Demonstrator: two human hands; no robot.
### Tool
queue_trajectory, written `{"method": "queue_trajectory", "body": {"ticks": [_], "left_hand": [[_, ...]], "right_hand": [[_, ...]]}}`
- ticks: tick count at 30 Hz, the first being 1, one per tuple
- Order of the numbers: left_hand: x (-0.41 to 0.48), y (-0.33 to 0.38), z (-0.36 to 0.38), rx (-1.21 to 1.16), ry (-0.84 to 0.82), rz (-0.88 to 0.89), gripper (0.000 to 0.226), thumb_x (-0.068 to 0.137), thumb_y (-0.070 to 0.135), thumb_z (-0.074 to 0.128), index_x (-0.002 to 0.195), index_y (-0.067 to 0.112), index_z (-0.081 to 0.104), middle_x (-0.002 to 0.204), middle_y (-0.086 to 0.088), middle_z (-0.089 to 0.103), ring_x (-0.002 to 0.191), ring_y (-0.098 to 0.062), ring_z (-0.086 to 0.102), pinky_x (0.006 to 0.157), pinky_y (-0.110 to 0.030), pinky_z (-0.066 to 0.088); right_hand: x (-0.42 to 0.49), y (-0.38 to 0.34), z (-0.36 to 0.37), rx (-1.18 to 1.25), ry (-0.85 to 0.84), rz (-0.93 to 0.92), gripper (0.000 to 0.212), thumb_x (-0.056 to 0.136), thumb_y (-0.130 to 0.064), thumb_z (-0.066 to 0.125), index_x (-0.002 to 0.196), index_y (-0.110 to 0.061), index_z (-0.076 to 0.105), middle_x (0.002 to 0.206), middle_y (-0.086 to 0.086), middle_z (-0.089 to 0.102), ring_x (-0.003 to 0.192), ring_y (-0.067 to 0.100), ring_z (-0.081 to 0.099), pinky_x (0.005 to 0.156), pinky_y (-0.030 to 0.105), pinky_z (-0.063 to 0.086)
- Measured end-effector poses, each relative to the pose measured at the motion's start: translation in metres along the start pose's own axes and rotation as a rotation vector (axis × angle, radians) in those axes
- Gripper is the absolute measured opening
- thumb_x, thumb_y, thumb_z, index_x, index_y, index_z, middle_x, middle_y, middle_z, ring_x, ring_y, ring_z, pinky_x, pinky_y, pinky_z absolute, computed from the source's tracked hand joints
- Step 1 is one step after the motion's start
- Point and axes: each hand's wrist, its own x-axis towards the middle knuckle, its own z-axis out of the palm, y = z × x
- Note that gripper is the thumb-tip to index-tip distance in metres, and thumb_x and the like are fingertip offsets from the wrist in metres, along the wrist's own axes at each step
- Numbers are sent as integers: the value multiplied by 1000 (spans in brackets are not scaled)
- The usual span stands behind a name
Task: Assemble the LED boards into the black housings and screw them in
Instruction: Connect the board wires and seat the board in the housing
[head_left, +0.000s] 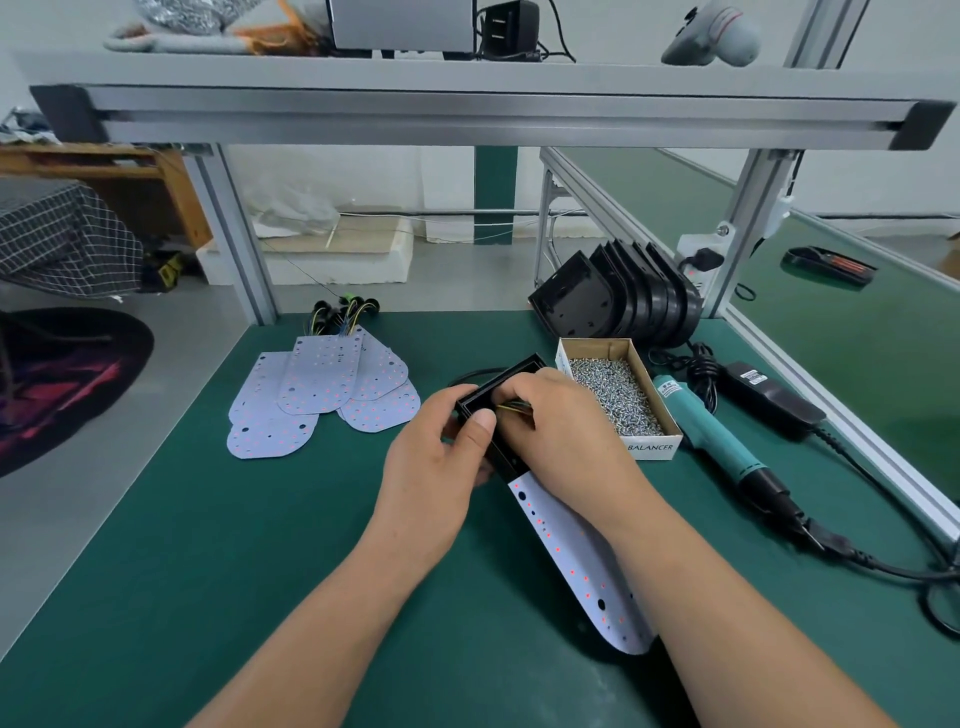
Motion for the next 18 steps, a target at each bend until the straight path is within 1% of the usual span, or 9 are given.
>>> {"method": "queue_trajectory", "body": {"ticks": [4, 8, 10, 12, 14, 15, 16, 17, 18], "left_hand": [[0, 0, 2, 24, -11, 33, 25, 99, 39, 59, 122, 42, 70, 106, 8, 76, 98, -28, 75, 86, -48, 65], [-2, 0, 2, 30, -18, 74, 23, 101, 36, 59, 120, 46, 68, 108, 11, 76, 95, -23, 76, 84, -38, 66], [-2, -1, 1, 47, -10, 90, 23, 102, 36, 59, 120, 47, 67, 109, 11, 76, 96, -20, 76, 83, -34, 66], [-1, -1, -1, 55, -1, 88, 23, 102, 36, 59, 121, 47, 67, 108, 11, 75, 97, -20, 75, 84, -35, 66], [-1, -1, -1, 52, -7, 81, 23, 102, 36, 60, 121, 47, 67, 109, 10, 75, 98, -24, 74, 85, -38, 66], [-1, -1, -1, 55, -8, 85, 23, 102, 37, 60, 120, 48, 67, 109, 10, 74, 98, -24, 74, 85, -38, 66], [-1, -1, -1, 64, -9, 90, 23, 101, 38, 59, 120, 49, 66, 109, 10, 74, 97, -24, 73, 85, -38, 66], [-1, 0, -1, 72, -8, 96, 23, 101, 38, 59, 120, 49, 66, 108, 10, 74, 96, -23, 73, 85, -39, 66], [-1, 0, -1, 79, -5, 103, 23, 102, 37, 59, 120, 49, 66, 108, 11, 74, 95, -21, 73, 85, -39, 66]], "right_hand": [[2, 0, 0, -26, 42, 30, 14, 95, -17, 62, 100, -20, 75, 97, 0, 69, 91, 18, 62, 82, 40, 50], [2, -1, 2, 82, 56, 60, 11, 97, -21, 66, 101, -20, 77, 95, -6, 74, 92, 12, 65, 84, 36, 52], [2, -1, 2, 87, 46, 42, 13, 98, -22, 65, 103, -22, 76, 97, -8, 74, 93, 9, 65, 83, 31, 50], [1, 0, 2, 61, 24, 3, 17, 98, -19, 62, 106, -26, 74, 100, -11, 73, 95, 6, 64, 82, 24, 48], [-2, 2, 1, 125, 64, 22, 18, 96, -15, 64, 103, -31, 70, 96, -18, 73, 94, -1, 65, 77, 12, 46], [-3, 3, 0, 161, 100, 42, 20, 95, -14, 67, 101, -33, 68, 93, -21, 72, 93, -4, 65, 74, 9, 45], [-4, 4, 0, 182, 125, 49, 20, 94, -14, 69, 98, -34, 69, 91, -22, 72, 91, -5, 66, 74, 9, 46], [-4, 4, 1, 184, 135, 42, 18, 94, -14, 69, 97, -32, 70, 90, -21, 73, 91, -4, 66, 75, 13, 49], [-5, 3, 2, 187, 133, 34, 15, 94, -14, 70, 97, -29, 72, 90, -19, 74, 90, -1, 67, 78, 21, 52]]}}
